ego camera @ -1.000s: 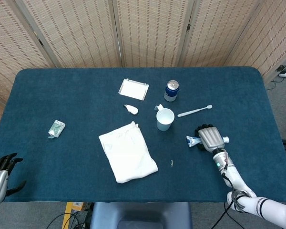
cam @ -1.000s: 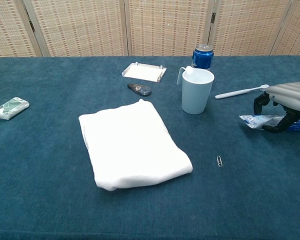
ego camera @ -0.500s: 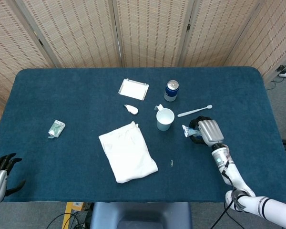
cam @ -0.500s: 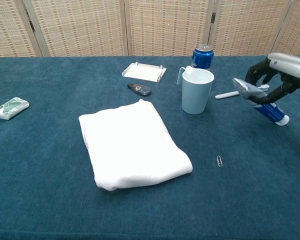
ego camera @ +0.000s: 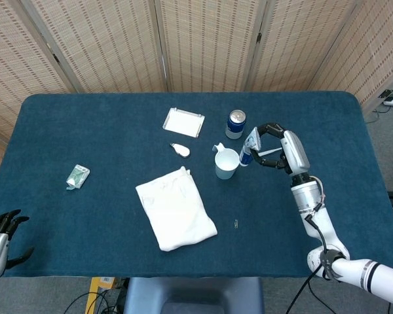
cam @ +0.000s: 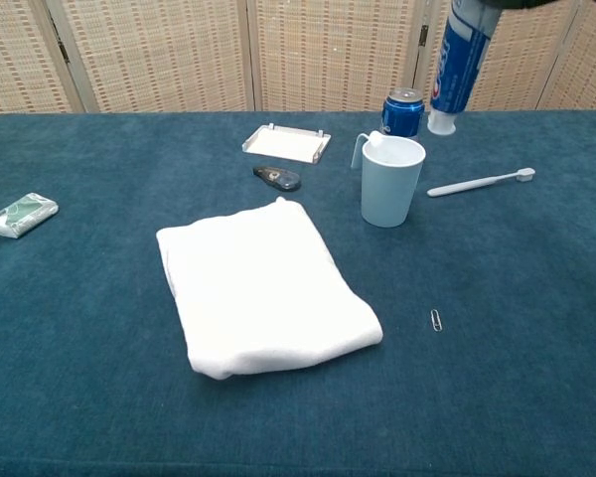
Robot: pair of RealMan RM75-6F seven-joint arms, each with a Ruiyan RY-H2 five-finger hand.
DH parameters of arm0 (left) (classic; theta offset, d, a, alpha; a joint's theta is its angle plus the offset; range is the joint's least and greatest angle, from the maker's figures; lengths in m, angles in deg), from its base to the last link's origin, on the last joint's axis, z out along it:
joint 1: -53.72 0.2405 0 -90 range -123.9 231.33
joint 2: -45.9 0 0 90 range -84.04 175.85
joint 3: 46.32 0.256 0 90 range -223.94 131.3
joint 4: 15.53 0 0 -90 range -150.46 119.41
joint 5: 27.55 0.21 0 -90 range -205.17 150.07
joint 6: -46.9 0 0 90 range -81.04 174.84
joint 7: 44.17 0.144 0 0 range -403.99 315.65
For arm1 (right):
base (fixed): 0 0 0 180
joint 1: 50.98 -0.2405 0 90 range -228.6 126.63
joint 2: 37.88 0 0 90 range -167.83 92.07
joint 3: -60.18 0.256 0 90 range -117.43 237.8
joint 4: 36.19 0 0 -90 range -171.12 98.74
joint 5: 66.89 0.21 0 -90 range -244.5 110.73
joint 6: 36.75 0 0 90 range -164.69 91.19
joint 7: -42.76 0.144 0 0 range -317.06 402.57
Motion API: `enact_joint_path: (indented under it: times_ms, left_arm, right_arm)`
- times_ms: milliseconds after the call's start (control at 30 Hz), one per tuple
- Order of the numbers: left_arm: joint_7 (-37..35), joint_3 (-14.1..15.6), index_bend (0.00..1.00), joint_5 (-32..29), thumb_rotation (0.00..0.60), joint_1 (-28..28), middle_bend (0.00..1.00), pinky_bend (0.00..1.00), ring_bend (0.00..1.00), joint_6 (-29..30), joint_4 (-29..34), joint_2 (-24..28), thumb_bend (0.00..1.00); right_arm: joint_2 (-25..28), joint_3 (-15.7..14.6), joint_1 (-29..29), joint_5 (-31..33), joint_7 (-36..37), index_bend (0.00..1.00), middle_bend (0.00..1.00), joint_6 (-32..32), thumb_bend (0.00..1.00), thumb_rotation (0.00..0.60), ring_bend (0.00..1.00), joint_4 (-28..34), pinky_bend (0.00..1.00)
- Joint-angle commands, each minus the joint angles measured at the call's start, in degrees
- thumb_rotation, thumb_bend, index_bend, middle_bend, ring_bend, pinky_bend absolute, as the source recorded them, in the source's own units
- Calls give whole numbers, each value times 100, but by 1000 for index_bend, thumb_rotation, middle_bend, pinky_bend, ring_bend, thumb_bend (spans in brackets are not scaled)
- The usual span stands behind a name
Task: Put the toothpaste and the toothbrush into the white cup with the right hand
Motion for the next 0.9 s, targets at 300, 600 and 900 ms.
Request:
enact_joint_path:
  times_ms: [300, 600, 900]
  left_arm:
    - [-19, 5, 275, 1, 600, 34, 171, 178, 151, 40, 10, 29, 270]
    - [-86, 13, 275, -59, 600, 111, 171, 178, 151, 83, -29, 67, 270]
    - [-71, 8, 274, -31, 600, 96, 171, 178, 151, 66, -39, 43, 270]
  right_arm:
    - [-490, 360, -804, 727, 94, 836, 531, -473, 410, 600, 296, -415, 290]
    - [-930, 286, -1144, 1043, 62, 836, 520, -730, 405, 600, 296, -1069, 290]
    - [-979, 204, -1170, 1146, 78, 836, 517, -854, 403, 600, 296, -1285, 291]
